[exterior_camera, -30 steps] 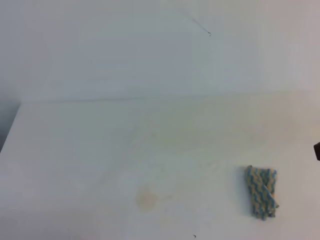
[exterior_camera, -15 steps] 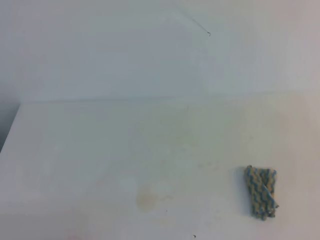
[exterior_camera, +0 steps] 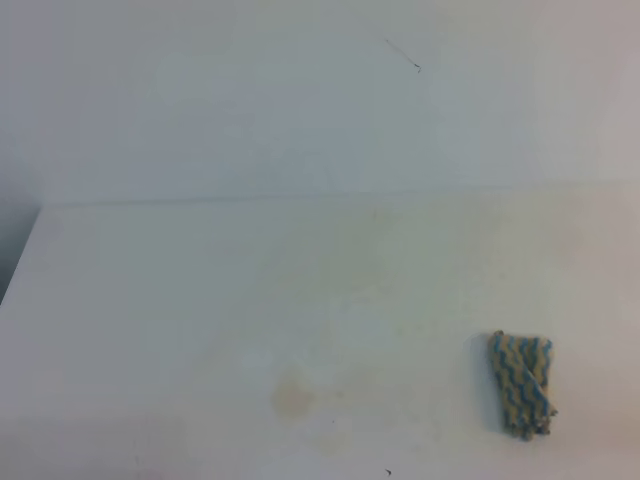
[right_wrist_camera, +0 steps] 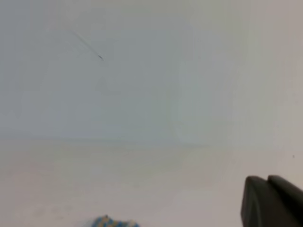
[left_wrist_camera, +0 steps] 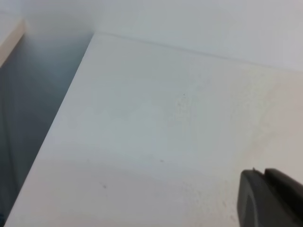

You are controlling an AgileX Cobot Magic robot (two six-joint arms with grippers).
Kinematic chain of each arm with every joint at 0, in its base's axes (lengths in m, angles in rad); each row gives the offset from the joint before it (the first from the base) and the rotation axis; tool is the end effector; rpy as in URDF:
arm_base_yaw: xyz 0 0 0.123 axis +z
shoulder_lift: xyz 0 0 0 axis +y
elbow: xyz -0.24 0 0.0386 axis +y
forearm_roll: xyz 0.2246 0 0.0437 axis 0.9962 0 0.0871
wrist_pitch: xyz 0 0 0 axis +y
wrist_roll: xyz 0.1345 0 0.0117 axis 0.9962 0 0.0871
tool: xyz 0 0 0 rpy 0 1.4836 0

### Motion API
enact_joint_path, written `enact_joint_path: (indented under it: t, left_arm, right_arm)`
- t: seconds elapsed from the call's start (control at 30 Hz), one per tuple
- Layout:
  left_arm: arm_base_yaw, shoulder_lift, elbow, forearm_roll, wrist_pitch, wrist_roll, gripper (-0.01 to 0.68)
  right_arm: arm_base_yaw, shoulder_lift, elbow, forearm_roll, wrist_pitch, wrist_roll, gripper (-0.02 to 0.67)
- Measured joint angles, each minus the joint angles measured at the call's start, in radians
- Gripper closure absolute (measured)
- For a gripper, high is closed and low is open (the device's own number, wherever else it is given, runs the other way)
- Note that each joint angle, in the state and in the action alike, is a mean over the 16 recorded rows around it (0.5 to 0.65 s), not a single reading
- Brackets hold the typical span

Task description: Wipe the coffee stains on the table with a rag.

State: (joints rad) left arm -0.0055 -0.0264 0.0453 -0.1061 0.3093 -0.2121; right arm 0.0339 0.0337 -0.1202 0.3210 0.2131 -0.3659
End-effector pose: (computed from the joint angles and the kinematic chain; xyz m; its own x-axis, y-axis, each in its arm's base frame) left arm 0.1155 -0.0050 0.1627 -0.2369 -0.3066 -0.9219 -0.0380 0.9511 -0.3066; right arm 0.1157 0.0130 0.2287 -0.0236 -0.0524 -0.9983 -0.1018 0.9936 -0.0497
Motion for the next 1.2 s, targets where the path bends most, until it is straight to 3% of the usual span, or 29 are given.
enact_joint_path:
  t: [0.23,0.53,1.2]
  left_arm:
    - [0.001,0.0,0.0,0.001,0.001,0.0,0.672]
    - [0.002,0.0,0.0,0.003,0.001,0.0,0.672]
    - [0.002,0.0,0.0,0.004,0.001,0.0,0.672]
  right_arm:
    - [-0.087,-0.061,0.141,-0.019,0.004,-0.01,0.652]
    - [-0.163,-0.066,0.151,-0.038,0.11,-0.015,0.653]
    - [-0.17,-0.065,0.15,-0.035,0.121,-0.014,0.653]
